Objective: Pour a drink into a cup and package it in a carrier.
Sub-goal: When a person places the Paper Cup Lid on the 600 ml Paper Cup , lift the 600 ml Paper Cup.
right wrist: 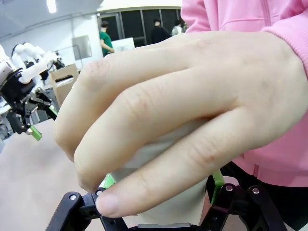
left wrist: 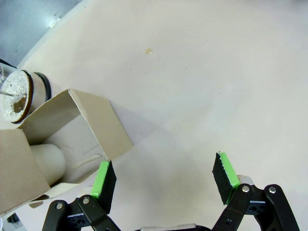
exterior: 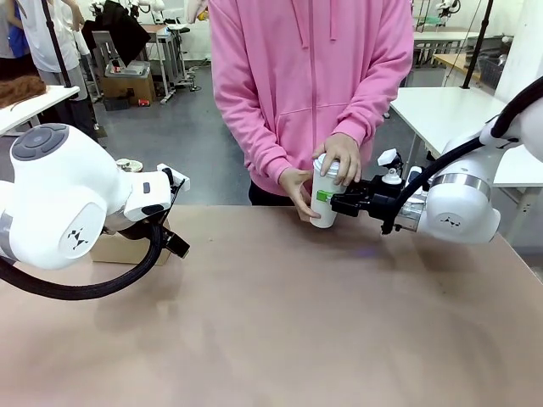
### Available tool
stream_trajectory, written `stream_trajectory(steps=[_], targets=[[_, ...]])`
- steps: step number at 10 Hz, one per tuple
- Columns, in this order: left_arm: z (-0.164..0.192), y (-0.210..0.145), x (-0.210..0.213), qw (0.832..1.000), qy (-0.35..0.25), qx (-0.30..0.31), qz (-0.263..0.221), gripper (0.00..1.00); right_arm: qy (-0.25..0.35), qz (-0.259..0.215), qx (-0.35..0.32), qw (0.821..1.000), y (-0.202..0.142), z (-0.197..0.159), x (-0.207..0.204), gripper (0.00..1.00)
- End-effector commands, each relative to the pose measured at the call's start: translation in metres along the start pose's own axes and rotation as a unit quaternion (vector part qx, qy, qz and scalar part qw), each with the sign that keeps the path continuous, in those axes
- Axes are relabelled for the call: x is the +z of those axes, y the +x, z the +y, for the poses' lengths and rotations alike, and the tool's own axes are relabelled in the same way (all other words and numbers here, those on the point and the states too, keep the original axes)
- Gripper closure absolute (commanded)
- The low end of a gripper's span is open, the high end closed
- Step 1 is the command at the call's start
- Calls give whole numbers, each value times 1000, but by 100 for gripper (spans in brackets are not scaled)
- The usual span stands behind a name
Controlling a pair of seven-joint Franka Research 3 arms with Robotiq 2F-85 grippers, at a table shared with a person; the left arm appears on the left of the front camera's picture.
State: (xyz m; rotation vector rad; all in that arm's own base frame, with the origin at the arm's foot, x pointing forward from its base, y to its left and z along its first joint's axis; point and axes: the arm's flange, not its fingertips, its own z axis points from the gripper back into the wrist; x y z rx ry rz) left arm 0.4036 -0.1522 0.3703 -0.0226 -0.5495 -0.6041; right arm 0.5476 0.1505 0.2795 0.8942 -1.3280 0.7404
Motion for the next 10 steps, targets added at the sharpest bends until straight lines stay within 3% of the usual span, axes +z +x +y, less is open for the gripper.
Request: stream_trajectory(steps=[1, 10], targets=[[0, 0, 0, 1000, -1, 1, -1, 0, -3, 2, 7, 1000, 5, 4, 0, 20], [0, 0, 0, 1000, -1, 1, -1, 0, -3, 2, 7, 1000, 5, 4, 0, 20]])
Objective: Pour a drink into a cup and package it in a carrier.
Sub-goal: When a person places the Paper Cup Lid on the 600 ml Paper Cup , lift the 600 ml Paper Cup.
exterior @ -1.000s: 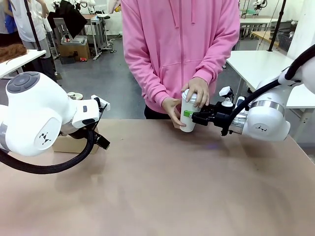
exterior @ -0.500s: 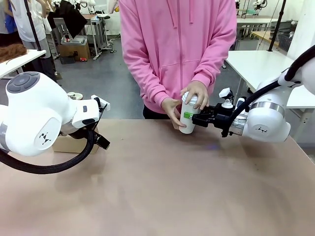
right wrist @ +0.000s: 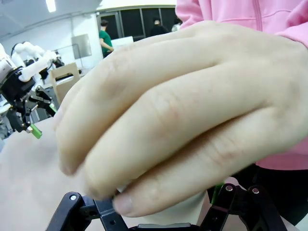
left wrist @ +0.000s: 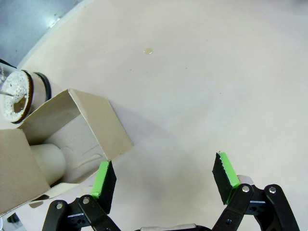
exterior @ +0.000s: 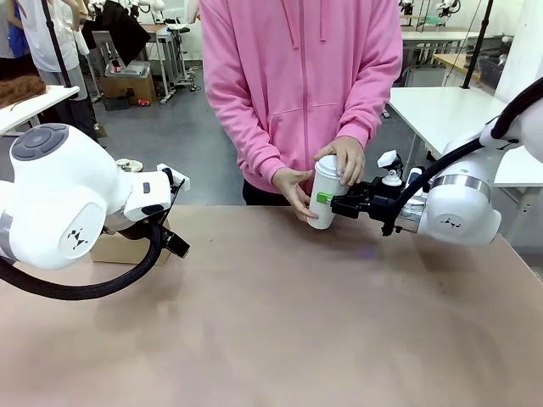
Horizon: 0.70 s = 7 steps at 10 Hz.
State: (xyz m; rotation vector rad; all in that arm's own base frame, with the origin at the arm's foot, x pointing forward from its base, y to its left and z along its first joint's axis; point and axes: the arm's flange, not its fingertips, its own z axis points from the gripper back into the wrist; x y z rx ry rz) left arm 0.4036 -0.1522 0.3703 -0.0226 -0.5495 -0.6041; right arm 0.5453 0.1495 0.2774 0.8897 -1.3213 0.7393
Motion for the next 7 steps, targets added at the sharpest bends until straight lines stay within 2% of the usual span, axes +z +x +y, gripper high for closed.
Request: stream_trajectory(steps=[1, 7], targets=[[0, 0, 0, 1000, -1, 1, -1, 0, -2, -2, 8, 1000, 7, 2, -2, 20], [0, 0, 0, 1000, -1, 1, -1, 0, -2, -2, 8, 1000, 7, 2, -2, 20]])
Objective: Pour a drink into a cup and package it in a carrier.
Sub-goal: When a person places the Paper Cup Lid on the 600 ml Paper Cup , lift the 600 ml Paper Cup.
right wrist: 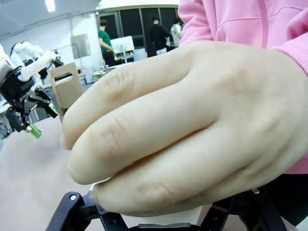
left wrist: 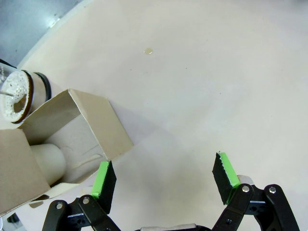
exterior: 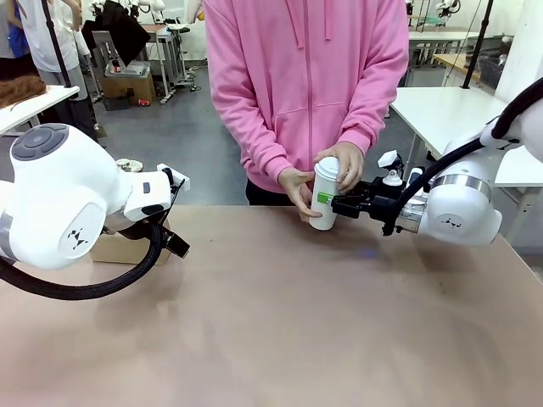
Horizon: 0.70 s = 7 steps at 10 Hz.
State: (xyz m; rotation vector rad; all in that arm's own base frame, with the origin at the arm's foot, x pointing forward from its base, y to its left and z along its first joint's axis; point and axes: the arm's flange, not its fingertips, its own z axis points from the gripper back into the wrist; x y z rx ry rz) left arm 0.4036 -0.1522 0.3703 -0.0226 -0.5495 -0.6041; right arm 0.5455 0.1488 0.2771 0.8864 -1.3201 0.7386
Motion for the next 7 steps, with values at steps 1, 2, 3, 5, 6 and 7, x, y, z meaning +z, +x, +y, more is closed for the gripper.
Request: stream_trajectory(steps=[1, 2, 3, 5, 6, 7], targets=[[0, 0, 0, 1000, -1, 1, -1, 0, 0, -3, 8, 1000, 7, 3, -2, 20], [0, 0, 0, 1000, -1, 1, -1, 0, 0, -3, 8, 1000, 7, 3, -2, 20], [0, 0, 0, 1000, -1, 1, -1, 0, 0, -3, 8, 1000, 7, 3, -2, 20], [0, 0, 0, 1000, -1, 1, -1, 0, 0, -3, 8, 1000, 7, 3, -2, 20], [0, 0, 0, 1000, -1, 1, -1, 0, 0, -3, 8, 1000, 7, 3, -2, 20], [0, 0, 0, 1000, -1, 1, -1, 0, 0, -3, 8, 1000, 7, 3, -2, 20]])
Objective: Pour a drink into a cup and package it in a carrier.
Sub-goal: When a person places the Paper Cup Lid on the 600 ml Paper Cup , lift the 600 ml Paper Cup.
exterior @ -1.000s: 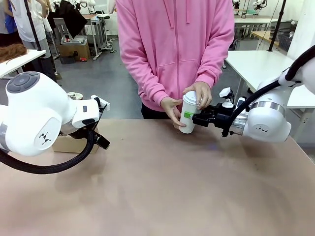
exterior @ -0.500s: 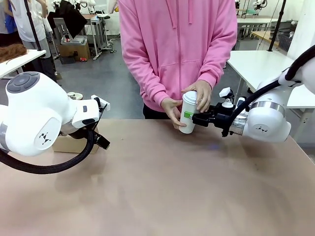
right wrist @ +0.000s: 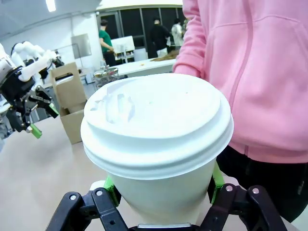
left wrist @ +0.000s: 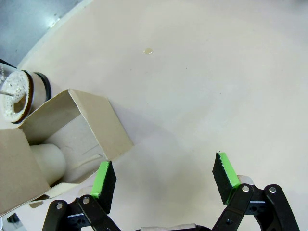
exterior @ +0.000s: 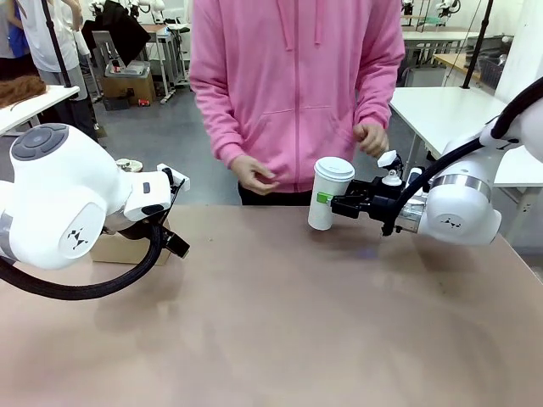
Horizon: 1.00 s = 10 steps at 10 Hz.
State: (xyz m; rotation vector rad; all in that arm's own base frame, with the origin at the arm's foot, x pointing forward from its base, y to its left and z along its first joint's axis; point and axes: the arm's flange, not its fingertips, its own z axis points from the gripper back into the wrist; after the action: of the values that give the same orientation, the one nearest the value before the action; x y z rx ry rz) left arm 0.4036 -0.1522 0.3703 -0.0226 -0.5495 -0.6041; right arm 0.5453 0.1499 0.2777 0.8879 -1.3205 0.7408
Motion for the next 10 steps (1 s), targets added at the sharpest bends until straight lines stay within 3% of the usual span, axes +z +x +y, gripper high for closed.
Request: stream_trajectory(steps=[1, 9, 10], targets=[[0, 0, 0, 1000, -1, 1, -1, 0, -2, -3, 7, 1000, 7, 2, -2, 20], [0, 0, 0, 1000, -1, 1, -1, 0, 0, 0, 0, 1000, 0, 0, 0, 20], [0, 0, 0, 1000, -1, 1, -1, 0, 6, 19, -4, 1000, 24, 11, 2, 20]])
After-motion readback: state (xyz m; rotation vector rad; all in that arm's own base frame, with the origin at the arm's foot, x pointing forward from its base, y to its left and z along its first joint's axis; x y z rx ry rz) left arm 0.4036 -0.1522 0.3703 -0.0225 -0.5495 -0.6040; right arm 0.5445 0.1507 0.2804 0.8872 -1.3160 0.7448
